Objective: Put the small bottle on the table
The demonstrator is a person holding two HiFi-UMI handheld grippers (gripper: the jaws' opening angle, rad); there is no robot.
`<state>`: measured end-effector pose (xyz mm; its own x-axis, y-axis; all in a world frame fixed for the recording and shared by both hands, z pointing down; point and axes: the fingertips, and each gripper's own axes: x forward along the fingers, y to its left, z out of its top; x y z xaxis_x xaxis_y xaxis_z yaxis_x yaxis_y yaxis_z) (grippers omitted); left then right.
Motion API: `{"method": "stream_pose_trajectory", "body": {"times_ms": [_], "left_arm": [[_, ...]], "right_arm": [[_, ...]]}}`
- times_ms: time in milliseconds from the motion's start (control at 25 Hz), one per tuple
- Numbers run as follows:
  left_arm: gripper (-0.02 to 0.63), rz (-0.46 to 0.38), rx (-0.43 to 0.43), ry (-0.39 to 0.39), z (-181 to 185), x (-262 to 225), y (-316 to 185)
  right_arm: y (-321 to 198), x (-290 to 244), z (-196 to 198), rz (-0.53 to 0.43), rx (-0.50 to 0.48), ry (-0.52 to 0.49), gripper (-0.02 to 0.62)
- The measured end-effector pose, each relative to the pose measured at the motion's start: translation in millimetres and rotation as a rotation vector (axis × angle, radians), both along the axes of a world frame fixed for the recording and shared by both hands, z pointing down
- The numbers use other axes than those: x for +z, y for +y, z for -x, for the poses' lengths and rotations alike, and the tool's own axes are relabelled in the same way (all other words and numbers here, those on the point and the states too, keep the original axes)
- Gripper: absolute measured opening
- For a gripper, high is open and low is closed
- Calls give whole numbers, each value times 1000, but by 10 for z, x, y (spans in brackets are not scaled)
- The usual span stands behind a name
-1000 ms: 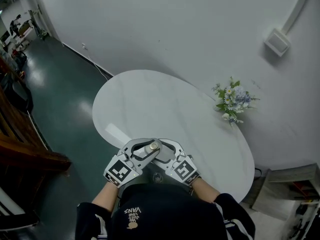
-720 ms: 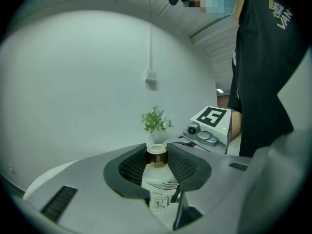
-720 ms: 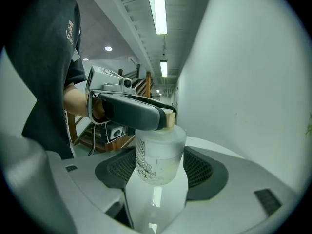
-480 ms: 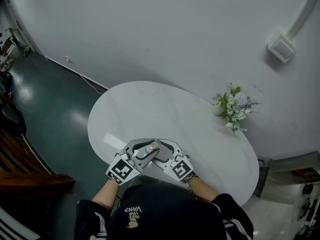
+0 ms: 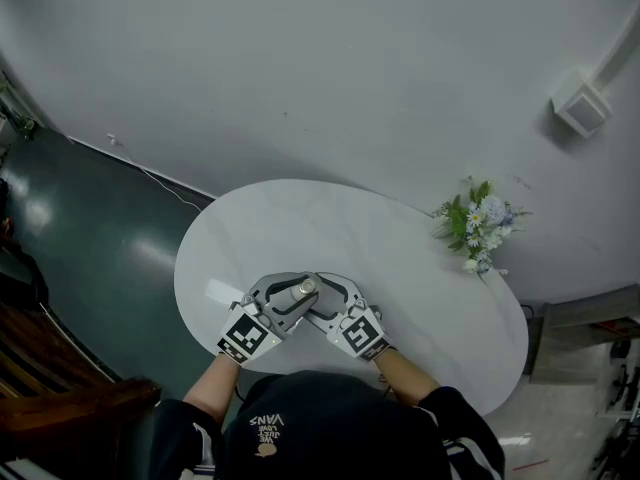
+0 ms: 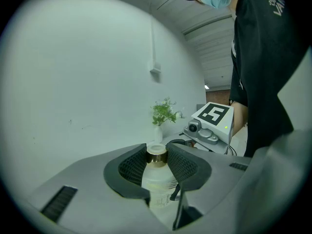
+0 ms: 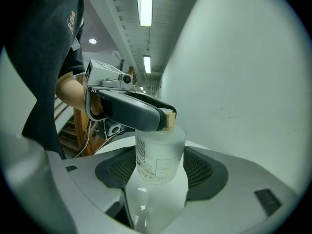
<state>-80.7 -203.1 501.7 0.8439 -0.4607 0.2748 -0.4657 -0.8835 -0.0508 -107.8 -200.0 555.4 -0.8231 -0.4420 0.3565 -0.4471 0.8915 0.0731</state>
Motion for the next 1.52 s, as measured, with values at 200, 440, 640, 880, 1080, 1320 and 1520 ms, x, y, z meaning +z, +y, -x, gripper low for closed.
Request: {"method": "stream_pose_trajectory", "body": {"times_ms": [200, 440, 640, 880, 1080, 1320, 1520], "left_arm": [[147, 11, 30, -4, 96, 182, -317], [147, 33, 58, -15, 191, 442, -622], [147, 56, 74, -18, 249, 629, -833], [147, 70, 79, -10, 294, 790, -1016], [147, 78, 74, -13, 317, 889, -1128], [147, 82, 79, -31, 329, 976, -1183], [147, 84, 81, -46, 331, 1038, -1199]], "right_arm": [[-326, 183, 90, 0, 33, 19, 274], [-631, 453, 174, 24, 68, 43, 275], [-840, 603, 239, 42, 95, 47, 274], [-1023, 751, 281, 55, 118, 66, 275], [-1127, 881, 285, 65, 125, 86, 275], [-1179, 951, 300, 87, 132, 97, 274], [-1190, 1021, 303, 106, 134, 101, 274]]}}
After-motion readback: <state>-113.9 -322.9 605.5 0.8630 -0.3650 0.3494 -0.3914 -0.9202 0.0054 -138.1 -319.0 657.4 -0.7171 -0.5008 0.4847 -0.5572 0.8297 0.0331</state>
